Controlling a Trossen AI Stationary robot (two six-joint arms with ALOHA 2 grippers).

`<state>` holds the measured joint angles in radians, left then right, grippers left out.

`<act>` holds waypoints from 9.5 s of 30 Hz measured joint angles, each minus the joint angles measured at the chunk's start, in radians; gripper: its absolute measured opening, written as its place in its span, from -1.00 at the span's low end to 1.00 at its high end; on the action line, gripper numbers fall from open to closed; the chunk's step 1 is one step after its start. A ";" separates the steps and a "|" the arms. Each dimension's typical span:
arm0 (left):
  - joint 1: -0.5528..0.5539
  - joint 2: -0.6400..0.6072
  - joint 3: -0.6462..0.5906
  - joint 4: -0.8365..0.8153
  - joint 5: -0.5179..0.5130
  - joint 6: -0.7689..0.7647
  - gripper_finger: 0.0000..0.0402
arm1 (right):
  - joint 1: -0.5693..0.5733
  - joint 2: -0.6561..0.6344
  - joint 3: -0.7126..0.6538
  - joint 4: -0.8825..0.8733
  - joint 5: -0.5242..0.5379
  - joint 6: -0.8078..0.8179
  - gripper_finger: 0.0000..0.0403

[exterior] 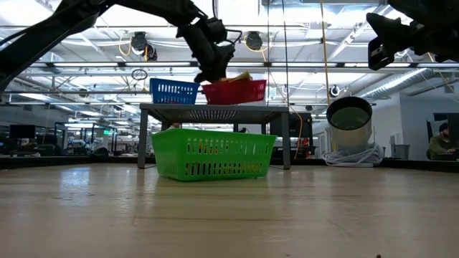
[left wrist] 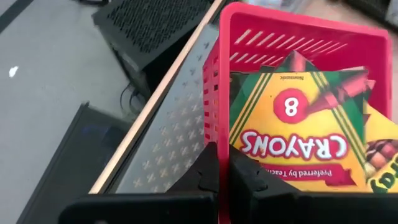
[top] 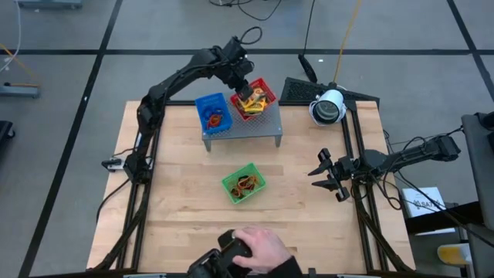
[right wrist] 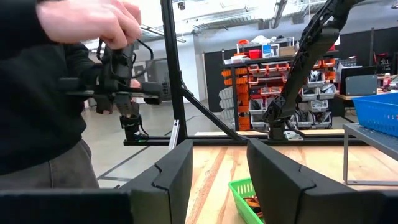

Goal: Pick & Place Office Desk Supplies
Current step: Put the red basket on the shelf, then put the green basket on the shelf

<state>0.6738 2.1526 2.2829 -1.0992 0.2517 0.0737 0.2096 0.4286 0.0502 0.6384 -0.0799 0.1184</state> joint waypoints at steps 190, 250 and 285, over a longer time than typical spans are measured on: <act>-0.840 -0.100 -0.604 0.236 -0.374 -0.644 -0.28 | 0.000 0.000 0.000 0.000 0.000 0.000 -0.30; -0.820 -0.095 -0.341 0.005 -0.194 -0.570 -0.98 | 0.000 0.000 0.000 0.000 0.000 0.000 -0.30; -0.527 -0.036 -0.074 -0.048 -0.174 -0.122 -0.99 | 0.000 0.000 0.000 0.000 0.000 0.000 -0.30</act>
<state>0.1469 2.1165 2.2086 -1.1468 0.0772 -0.0486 0.2093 0.4282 0.0502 0.6384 -0.0799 0.1184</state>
